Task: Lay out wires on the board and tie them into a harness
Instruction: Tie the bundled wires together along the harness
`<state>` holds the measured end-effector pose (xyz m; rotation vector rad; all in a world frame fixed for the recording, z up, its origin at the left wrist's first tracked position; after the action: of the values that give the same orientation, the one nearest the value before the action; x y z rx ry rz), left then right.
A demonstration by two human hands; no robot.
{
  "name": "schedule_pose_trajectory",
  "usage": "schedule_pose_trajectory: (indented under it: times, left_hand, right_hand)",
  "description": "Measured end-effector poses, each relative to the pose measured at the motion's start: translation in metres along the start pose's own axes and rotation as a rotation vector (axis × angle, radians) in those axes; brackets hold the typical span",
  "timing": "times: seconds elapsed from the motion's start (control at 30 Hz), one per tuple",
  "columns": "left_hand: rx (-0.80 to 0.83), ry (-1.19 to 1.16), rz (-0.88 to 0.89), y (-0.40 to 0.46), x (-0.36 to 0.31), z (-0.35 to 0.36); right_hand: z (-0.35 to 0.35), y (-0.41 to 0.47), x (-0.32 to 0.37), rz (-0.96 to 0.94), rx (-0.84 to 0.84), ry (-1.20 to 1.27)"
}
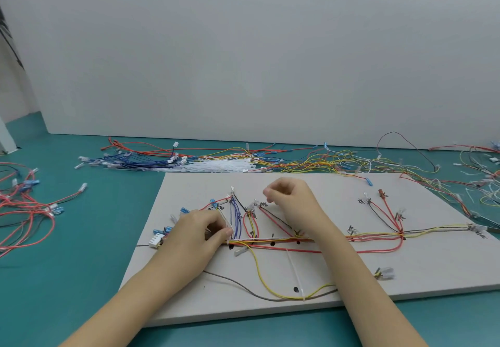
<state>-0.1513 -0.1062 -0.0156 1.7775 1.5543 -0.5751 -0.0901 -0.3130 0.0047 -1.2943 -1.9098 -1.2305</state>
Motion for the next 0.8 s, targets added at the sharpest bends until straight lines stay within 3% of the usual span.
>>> schedule_pose_trajectory:
  times: [0.13, 0.27, 0.47, 0.8]
  left_hand:
    - [0.034, 0.011, 0.018, 0.004, 0.0, 0.0]
    - [0.125, -0.085, 0.011, 0.0, 0.002, -0.004]
    - [0.11, -0.067, 0.0, 0.002, 0.0, -0.005]
    - [0.09, 0.11, 0.044, 0.003, -0.003, 0.002]
  right_hand:
    - [0.011, -0.002, -0.007, -0.069, 0.119, -0.346]
    - [0.011, -0.001, -0.008, -0.066, 0.141, -0.385]
    - [0.014, -0.001, -0.006, -0.097, 0.144, -0.418]
    - [0.018, -0.001, -0.003, -0.14, 0.192, -0.582]
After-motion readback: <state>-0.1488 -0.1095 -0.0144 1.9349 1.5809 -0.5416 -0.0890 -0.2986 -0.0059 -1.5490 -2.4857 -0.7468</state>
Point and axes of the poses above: each hand's wrist, its own y-axis towards the middle knuckle, its own z-axis out of the palm, x = y × z, the point moved 3 cm from there along y, towards the middle knuckle, and after that the axes turned 15 degrees about -z, right-handed, at the moved point
